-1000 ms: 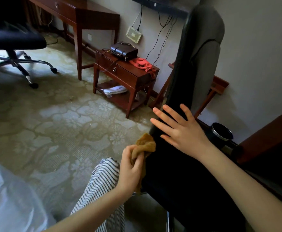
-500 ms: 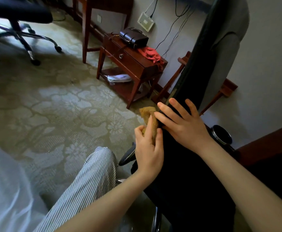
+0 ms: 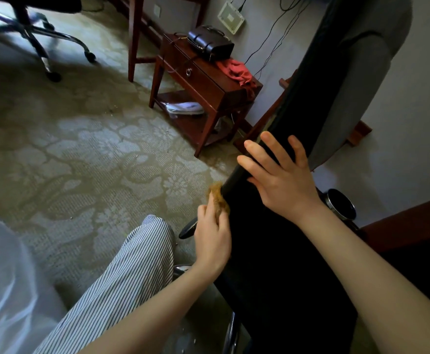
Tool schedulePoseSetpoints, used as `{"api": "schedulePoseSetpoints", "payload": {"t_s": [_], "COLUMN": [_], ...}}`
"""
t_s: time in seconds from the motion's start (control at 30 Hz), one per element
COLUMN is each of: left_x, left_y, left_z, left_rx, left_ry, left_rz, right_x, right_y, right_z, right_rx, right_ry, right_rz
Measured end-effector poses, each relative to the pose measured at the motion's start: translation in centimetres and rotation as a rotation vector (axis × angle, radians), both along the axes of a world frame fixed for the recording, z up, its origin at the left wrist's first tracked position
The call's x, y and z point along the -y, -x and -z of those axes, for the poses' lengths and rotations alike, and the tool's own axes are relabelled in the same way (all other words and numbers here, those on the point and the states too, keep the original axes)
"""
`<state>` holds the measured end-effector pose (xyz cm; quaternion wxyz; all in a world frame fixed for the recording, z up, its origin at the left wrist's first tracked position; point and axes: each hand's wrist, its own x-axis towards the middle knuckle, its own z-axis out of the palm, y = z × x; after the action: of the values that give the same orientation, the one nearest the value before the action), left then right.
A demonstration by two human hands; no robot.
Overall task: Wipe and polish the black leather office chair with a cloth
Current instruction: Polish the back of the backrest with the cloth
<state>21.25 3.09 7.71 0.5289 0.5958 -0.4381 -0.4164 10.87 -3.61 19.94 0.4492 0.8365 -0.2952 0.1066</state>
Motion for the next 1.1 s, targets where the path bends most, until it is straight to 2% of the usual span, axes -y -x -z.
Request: {"api": "schedulePoseSetpoints", "payload": {"t_s": [0.1,0.2,0.3,0.43,0.53,0.6,0.67,0.73,0.83,0.93,1.03,1.1], "left_x": [0.5,0.6,0.2,0.1,-0.1,-0.2,-0.4,-0.6,-0.8,-0.8,-1.1,-1.2], "left_y": [0.4,0.2,-0.3,-0.8,-1.4,-1.8,-2.2,-2.6,-3.3,-3.2,-1.9,-1.0], "left_z": [-2.3,-2.4,-0.4,2.5,4.8,6.2,6.9,7.6,8.8,9.0,7.8,6.0], "left_rx": [0.080,0.259,0.365,0.382,0.315,0.228,0.064,-0.143,-0.180,-0.055,-0.153,-0.193], "left_ry": [0.135,0.164,0.135,0.010,-0.099,-0.122,-0.085,-0.068,-0.138,-0.223,-0.252,-0.202], "left_rz": [-0.018,-0.030,-0.009,0.068,0.116,0.166,0.177,0.102,0.030,0.119,0.087,0.052], "right_x": [0.0,-0.3,-0.6,-1.0,-1.7,-2.5,-3.4,-3.7,-3.3,-3.1,-3.2,-2.9], "right_y": [-0.1,-0.2,-0.2,-0.6,-1.2,-1.4,-1.9,-2.1,-2.1,-1.9,-2.2,-2.3], "right_z": [0.0,-0.1,-0.1,0.2,0.4,1.2,2.6,4.1,5.1,5.2,5.3,5.4], "right_rx": [-0.003,-0.008,-0.017,-0.014,-0.073,-0.228,-0.405,-0.492,-0.464,-0.423,-0.406,-0.392], "right_ry": [-0.007,-0.013,-0.012,-0.021,-0.024,0.011,0.050,0.011,-0.050,-0.077,-0.105,-0.092], "right_rz": [0.006,0.017,0.029,0.072,0.088,0.049,0.049,0.089,0.110,0.112,0.123,0.107]}}
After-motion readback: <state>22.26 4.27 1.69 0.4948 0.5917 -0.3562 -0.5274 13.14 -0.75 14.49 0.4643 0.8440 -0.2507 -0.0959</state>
